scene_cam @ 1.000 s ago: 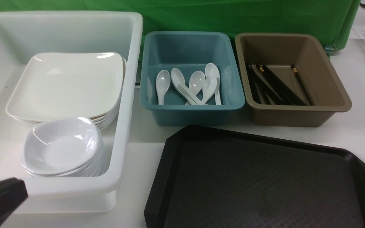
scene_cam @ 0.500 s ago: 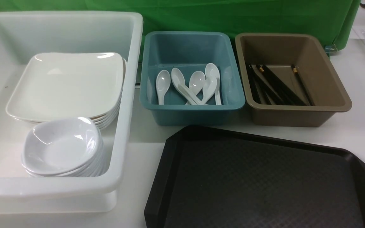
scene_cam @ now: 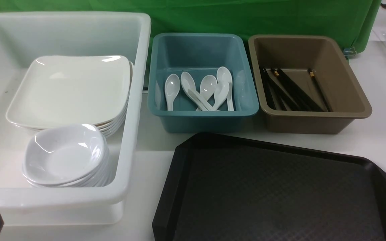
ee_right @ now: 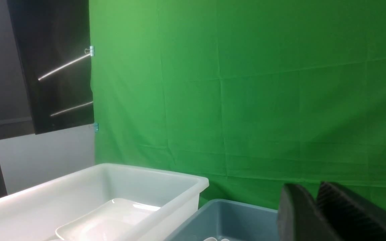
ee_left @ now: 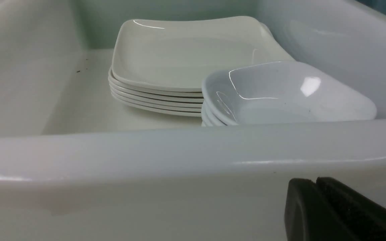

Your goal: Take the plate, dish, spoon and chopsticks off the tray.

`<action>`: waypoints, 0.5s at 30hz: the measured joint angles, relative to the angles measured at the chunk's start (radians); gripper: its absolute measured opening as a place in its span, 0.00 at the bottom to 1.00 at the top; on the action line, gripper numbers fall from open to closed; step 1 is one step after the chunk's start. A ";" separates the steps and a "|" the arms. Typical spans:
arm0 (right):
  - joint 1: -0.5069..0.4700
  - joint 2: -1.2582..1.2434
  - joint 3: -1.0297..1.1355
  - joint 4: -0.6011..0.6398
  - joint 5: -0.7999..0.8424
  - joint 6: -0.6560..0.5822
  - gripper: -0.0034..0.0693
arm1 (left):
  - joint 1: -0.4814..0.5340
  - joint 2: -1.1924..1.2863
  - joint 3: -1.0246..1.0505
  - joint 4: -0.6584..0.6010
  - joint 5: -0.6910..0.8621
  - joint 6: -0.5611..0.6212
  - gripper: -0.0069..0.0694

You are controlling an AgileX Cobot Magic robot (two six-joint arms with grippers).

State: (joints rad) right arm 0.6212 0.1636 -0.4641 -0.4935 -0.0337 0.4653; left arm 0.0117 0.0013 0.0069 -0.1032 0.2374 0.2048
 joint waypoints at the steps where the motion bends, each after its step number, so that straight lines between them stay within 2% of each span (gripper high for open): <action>1: 0.000 0.000 0.000 0.000 0.000 0.001 0.24 | -0.001 0.000 0.000 0.000 0.000 0.000 0.11; 15: 0.000 0.000 0.000 0.000 -0.001 0.001 0.26 | -0.001 0.000 0.000 0.000 0.000 -0.003 0.11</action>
State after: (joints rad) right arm 0.6212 0.1636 -0.4641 -0.4935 -0.0344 0.4665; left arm 0.0107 0.0013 0.0069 -0.1032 0.2374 0.2015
